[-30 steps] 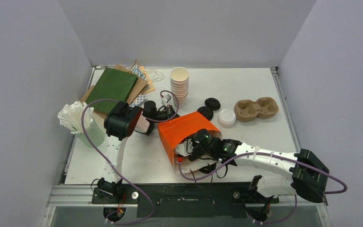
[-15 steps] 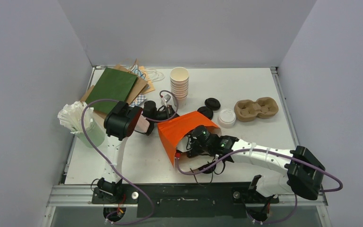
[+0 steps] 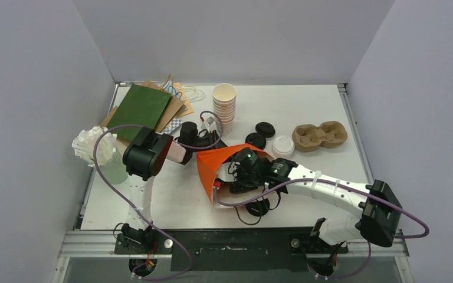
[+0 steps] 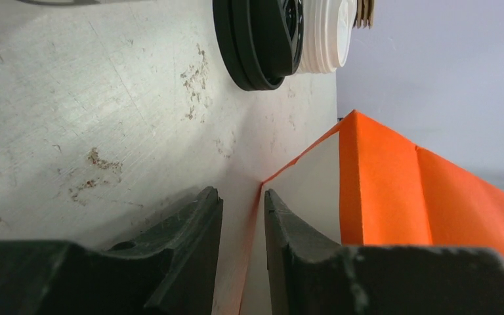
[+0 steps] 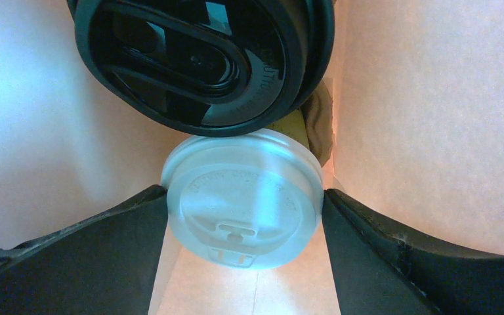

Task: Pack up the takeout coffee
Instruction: Place the coffee cup on the cup tray.

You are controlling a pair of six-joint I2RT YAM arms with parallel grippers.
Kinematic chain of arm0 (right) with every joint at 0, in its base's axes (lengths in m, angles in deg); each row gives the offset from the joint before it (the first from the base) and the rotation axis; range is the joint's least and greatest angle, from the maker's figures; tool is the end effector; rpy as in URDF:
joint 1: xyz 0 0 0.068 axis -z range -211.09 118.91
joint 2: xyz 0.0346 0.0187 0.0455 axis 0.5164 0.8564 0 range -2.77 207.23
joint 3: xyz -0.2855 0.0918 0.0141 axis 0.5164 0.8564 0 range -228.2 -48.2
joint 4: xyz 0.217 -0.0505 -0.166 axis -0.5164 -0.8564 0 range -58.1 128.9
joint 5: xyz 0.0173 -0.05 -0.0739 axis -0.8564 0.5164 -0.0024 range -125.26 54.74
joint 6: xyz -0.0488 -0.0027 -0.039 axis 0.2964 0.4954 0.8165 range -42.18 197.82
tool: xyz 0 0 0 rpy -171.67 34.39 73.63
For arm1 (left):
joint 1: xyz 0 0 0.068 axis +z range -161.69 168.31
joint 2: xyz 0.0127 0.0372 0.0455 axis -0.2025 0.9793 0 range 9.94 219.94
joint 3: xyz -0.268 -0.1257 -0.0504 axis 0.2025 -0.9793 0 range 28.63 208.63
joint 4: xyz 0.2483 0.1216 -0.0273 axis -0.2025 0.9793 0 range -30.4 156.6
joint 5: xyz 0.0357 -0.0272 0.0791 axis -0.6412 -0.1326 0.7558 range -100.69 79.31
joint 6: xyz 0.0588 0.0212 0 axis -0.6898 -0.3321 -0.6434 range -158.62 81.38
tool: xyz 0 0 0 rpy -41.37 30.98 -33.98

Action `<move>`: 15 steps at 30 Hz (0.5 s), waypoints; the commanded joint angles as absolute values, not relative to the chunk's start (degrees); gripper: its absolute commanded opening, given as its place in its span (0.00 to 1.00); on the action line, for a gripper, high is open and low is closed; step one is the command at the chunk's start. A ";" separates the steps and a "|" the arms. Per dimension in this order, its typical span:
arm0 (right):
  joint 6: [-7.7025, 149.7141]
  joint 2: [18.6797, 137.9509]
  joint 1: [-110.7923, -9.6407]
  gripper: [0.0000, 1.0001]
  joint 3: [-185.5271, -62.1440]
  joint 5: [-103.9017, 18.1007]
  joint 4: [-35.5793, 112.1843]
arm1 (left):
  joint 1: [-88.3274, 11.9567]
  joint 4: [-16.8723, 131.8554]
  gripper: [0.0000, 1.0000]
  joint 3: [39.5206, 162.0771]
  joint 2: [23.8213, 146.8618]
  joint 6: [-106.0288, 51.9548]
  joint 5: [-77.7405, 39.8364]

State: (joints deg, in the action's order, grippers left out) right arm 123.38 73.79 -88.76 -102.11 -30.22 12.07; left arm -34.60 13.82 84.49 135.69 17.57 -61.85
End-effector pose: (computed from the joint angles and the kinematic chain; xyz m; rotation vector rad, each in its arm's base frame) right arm 0.1620 0.2481 0.2598 -1.8798 1.5394 -0.0118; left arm 0.3836 -0.2024 0.0824 0.0238 2.2801 -1.7022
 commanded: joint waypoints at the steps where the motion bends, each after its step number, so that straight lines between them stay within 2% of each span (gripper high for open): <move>1: 118.60 75.84 -88.45 0.34 -107.68 -33.64 5.88 | -34.70 21.46 0.31 84.87 128.45 9.75 -58.64; 9: 114.83 79.74 -88.53 0.33 -114.92 -34.82 -3.51 | -32.73 36.31 0.44 85.00 120.48 0.74 -46.67; 15: 113.25 80.64 -88.71 0.33 -116.57 -37.11 -6.59 | -31.78 36.66 0.52 83.75 120.34 0.42 -44.51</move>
State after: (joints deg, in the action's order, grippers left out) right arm 115.60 79.69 -88.76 -115.16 -34.94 -1.55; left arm -32.18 35.94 84.35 122.77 2.27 -46.42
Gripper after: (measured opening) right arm 0.799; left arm 0.502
